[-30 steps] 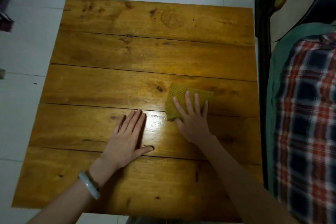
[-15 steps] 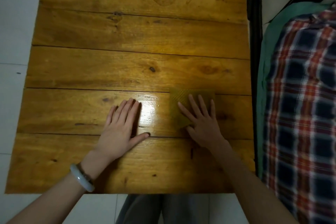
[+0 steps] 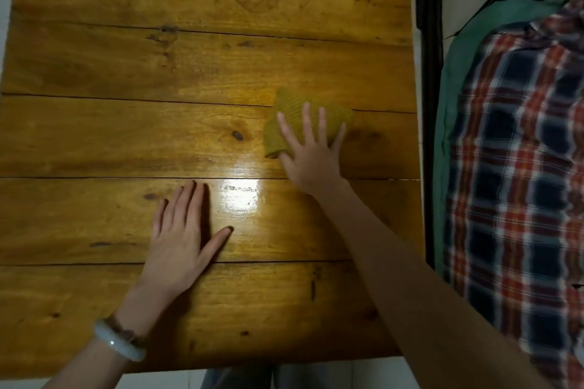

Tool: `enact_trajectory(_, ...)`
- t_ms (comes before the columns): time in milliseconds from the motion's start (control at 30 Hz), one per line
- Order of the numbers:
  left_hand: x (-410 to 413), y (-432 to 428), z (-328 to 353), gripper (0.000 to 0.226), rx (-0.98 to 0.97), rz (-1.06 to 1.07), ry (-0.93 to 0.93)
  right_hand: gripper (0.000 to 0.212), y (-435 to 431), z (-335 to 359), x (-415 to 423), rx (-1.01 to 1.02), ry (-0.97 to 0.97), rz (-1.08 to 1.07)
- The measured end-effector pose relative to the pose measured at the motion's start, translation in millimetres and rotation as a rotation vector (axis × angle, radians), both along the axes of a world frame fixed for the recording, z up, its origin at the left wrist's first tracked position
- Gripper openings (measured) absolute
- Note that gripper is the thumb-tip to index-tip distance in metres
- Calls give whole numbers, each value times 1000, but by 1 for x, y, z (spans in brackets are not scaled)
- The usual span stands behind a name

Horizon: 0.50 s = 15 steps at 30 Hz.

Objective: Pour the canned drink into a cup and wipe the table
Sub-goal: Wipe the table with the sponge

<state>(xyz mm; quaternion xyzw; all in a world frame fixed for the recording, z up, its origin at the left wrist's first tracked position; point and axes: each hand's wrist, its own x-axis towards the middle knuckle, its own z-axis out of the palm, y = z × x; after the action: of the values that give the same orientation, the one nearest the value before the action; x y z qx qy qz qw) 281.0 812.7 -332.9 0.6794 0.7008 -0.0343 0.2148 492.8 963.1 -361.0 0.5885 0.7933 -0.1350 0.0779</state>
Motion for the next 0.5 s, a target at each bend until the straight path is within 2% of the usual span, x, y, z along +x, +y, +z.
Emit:
enact_trajectory(167, -7, -8, -2, 88, -53, 6, 66, 69, -22, 1, -49, -55, -4, 279)
enact_trajectory(300, -5, -7, 1, 93, -66, 23, 103, 71, -66, 1, -34, -20, 53, 493)
enact_trajectory(500, 8, 0, 3, 101, -85, 26, 57, 69, -89, -5, 33, -6, 103, 499)
